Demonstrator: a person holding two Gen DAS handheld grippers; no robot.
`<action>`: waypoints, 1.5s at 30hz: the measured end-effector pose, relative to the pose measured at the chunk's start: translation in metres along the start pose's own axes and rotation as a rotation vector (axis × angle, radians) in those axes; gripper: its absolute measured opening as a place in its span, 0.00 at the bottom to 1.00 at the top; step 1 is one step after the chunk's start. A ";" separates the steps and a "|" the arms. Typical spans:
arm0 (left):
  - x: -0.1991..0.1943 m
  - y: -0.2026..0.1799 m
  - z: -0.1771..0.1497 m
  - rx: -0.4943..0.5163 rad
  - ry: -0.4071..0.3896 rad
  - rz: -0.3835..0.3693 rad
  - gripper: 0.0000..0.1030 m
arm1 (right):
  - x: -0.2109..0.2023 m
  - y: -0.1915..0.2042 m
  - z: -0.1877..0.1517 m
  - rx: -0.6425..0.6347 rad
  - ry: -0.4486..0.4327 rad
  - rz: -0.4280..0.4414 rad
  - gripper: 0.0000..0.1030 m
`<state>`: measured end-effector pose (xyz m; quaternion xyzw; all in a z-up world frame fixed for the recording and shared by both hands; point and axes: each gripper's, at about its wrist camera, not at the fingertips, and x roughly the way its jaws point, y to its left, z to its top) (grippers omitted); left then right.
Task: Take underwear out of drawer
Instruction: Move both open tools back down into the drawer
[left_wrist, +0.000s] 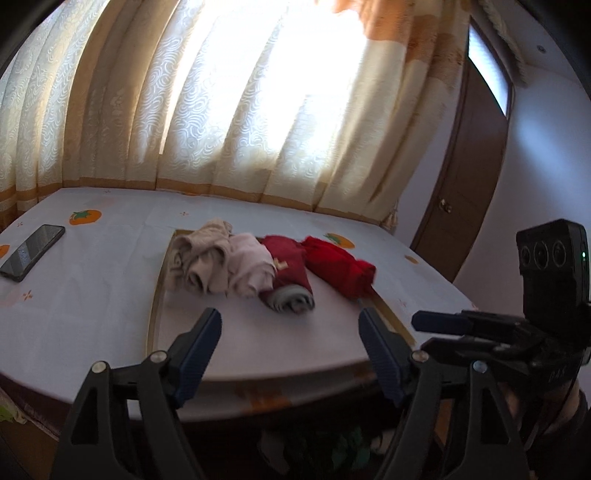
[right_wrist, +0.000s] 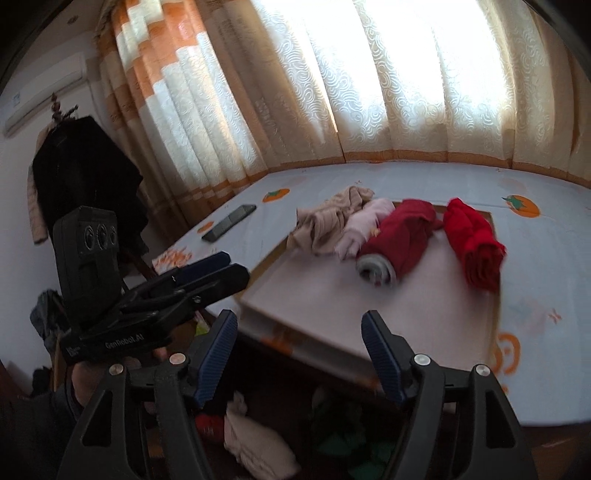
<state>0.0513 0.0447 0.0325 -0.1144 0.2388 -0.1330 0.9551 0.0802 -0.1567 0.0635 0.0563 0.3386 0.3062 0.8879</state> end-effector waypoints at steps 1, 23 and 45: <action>-0.005 -0.002 -0.005 0.001 -0.002 -0.001 0.77 | -0.005 0.002 -0.007 -0.007 0.003 -0.001 0.70; 0.000 0.001 -0.110 -0.011 0.189 0.103 0.85 | -0.038 -0.022 -0.124 -0.018 0.097 -0.145 0.71; -0.010 0.031 -0.107 0.000 0.205 0.193 0.89 | 0.049 -0.021 -0.154 -0.226 0.259 -0.238 0.71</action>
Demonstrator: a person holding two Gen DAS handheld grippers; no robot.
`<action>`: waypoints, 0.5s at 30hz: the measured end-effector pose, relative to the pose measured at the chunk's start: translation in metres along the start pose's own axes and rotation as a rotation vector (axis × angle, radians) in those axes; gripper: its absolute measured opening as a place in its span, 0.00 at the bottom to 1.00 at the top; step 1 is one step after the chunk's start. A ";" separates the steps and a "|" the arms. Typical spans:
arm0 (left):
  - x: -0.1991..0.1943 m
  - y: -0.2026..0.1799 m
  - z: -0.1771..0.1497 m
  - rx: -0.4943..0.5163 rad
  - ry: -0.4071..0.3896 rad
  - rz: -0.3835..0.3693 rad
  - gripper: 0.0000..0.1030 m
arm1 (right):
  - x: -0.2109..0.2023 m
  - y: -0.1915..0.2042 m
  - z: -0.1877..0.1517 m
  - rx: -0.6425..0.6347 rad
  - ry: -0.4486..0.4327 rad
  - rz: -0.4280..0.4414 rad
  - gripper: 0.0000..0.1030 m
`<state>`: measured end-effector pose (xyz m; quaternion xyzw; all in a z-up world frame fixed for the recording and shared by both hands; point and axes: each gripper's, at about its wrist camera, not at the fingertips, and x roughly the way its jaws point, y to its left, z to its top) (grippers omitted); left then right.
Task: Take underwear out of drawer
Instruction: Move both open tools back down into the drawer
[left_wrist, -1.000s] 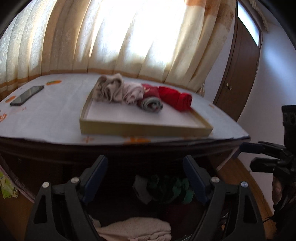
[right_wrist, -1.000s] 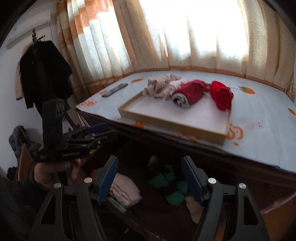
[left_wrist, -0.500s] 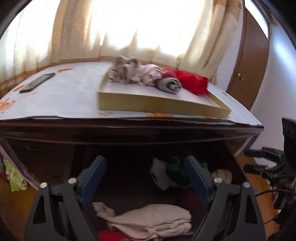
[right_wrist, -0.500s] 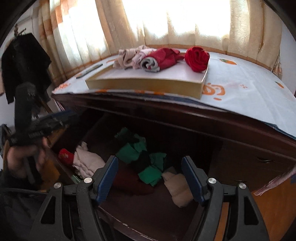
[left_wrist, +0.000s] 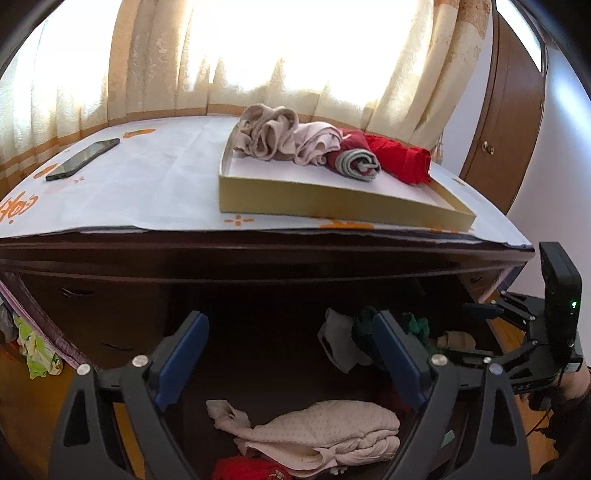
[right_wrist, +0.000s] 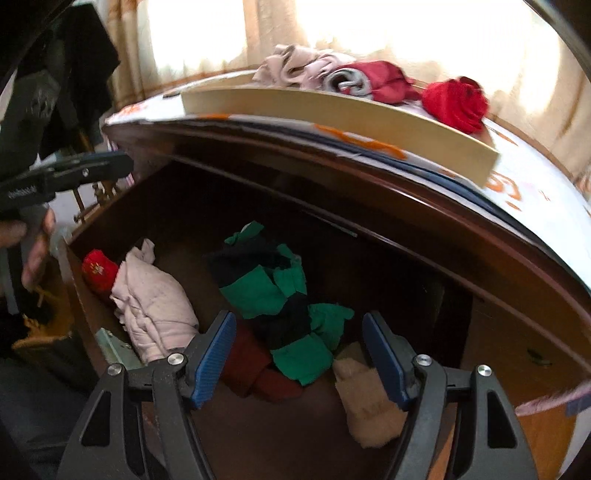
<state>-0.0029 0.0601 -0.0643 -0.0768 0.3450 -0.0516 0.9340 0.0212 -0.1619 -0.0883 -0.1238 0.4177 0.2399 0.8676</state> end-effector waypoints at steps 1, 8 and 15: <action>0.001 0.000 0.000 0.000 0.003 0.001 0.89 | 0.004 0.003 0.001 -0.015 0.006 -0.002 0.71; 0.007 0.004 -0.001 -0.001 0.029 0.003 0.89 | 0.022 0.026 0.014 -0.134 0.033 0.004 0.71; 0.015 0.004 -0.006 0.019 0.081 -0.006 0.89 | 0.042 0.039 0.026 -0.207 0.085 0.001 0.71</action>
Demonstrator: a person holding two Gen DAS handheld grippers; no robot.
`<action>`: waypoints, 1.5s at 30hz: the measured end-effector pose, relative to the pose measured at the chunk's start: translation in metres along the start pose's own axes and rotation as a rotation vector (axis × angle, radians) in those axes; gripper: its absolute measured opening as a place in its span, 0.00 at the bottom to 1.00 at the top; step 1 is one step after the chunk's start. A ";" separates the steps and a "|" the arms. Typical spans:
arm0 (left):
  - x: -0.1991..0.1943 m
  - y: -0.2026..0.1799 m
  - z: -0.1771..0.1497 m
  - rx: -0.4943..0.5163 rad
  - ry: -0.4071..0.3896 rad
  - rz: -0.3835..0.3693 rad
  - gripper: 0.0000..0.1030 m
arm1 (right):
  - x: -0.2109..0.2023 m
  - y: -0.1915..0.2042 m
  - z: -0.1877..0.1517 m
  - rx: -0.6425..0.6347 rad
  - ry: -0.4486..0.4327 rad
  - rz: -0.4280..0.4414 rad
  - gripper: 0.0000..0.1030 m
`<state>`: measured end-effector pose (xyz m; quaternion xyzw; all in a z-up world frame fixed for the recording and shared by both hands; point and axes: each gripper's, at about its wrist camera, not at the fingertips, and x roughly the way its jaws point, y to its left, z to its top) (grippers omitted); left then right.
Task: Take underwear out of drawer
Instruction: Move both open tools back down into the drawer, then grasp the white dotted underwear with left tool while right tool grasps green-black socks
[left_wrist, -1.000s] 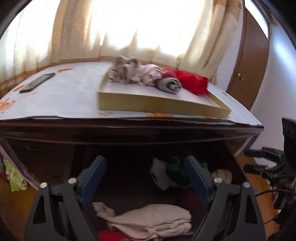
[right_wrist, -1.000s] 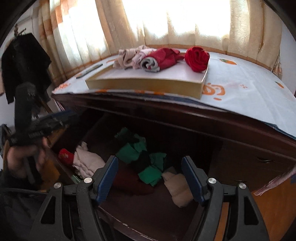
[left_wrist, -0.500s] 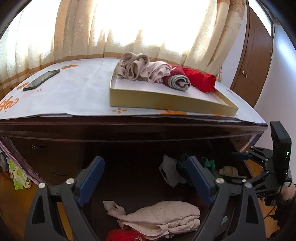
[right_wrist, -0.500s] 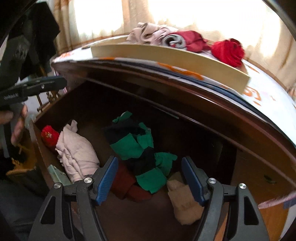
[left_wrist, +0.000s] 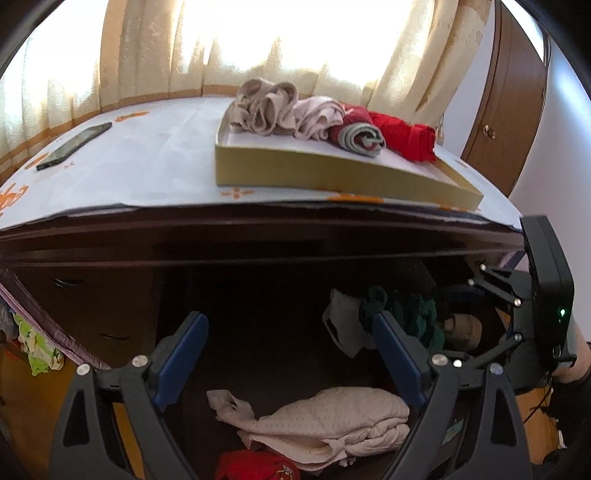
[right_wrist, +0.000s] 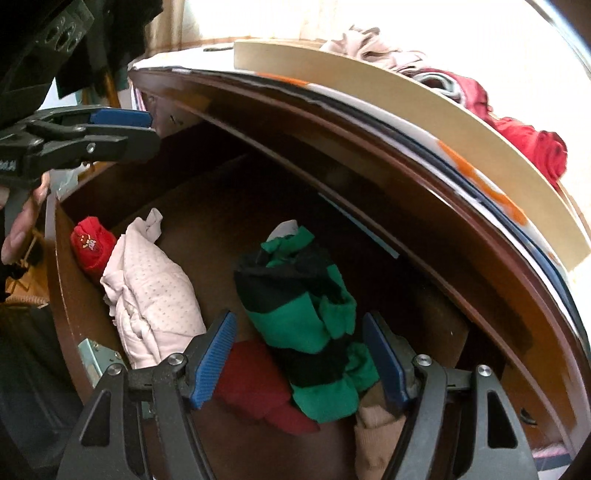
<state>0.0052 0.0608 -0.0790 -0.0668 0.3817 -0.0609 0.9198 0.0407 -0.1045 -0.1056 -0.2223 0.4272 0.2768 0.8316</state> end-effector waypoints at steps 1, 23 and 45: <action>0.001 0.000 -0.001 0.004 0.007 0.001 0.89 | 0.003 0.001 0.003 -0.012 0.011 -0.001 0.71; 0.014 -0.007 -0.009 0.053 0.096 -0.045 0.89 | 0.051 -0.001 0.013 0.015 0.173 0.054 0.29; 0.057 -0.039 -0.023 0.370 0.508 -0.194 0.89 | 0.013 -0.021 -0.009 0.149 0.022 0.154 0.25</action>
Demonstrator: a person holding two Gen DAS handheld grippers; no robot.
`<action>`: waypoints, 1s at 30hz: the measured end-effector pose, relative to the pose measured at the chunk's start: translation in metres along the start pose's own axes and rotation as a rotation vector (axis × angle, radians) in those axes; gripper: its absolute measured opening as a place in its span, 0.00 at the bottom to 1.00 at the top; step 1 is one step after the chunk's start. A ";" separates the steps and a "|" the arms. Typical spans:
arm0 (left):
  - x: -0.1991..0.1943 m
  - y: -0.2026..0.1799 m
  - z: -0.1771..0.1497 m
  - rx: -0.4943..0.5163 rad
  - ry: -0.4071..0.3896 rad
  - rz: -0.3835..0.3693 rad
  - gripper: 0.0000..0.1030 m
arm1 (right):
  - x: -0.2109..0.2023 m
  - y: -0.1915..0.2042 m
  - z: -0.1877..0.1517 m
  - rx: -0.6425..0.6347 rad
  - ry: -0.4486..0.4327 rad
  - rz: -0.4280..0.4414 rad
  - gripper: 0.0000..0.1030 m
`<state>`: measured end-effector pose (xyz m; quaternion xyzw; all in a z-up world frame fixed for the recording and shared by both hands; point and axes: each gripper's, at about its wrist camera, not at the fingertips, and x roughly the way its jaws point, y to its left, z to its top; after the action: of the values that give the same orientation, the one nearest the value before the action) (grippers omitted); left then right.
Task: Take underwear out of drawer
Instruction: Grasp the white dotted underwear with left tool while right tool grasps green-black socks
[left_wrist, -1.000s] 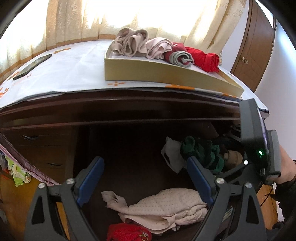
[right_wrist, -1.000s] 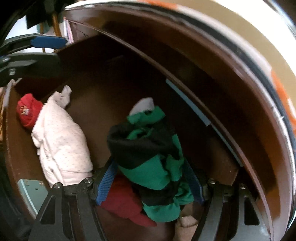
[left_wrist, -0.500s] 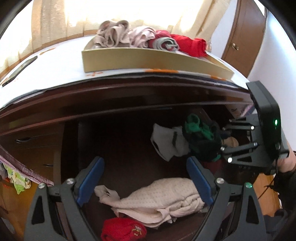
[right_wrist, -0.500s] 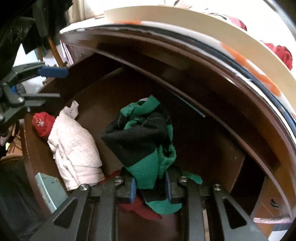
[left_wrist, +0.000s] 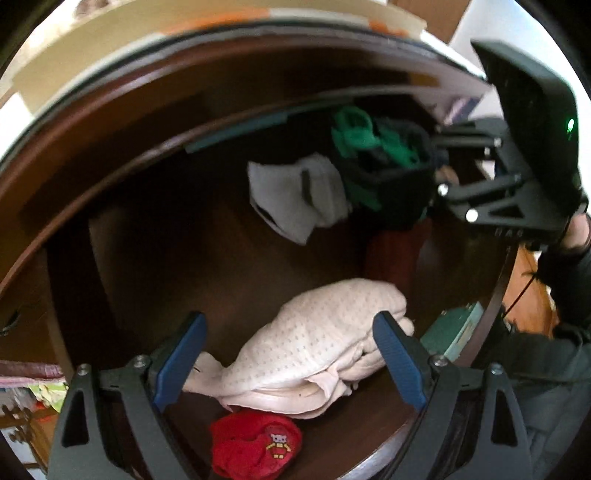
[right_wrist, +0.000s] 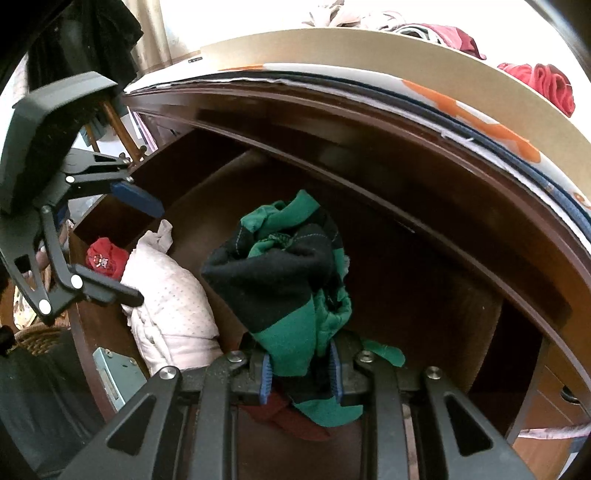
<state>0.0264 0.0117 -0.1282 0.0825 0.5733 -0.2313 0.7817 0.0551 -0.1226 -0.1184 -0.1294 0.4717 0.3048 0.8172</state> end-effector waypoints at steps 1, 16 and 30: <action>0.003 -0.001 0.001 0.009 0.017 -0.002 0.89 | 0.001 0.001 0.000 -0.001 0.001 0.001 0.25; 0.050 -0.016 0.013 0.129 0.229 -0.069 0.89 | 0.005 0.002 0.002 0.008 0.010 -0.005 0.25; 0.034 -0.026 -0.003 0.113 0.096 -0.152 0.39 | 0.010 -0.004 0.004 0.041 0.026 0.016 0.25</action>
<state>0.0200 -0.0186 -0.1573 0.0935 0.6008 -0.3175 0.7277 0.0640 -0.1198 -0.1249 -0.1129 0.4896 0.3000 0.8109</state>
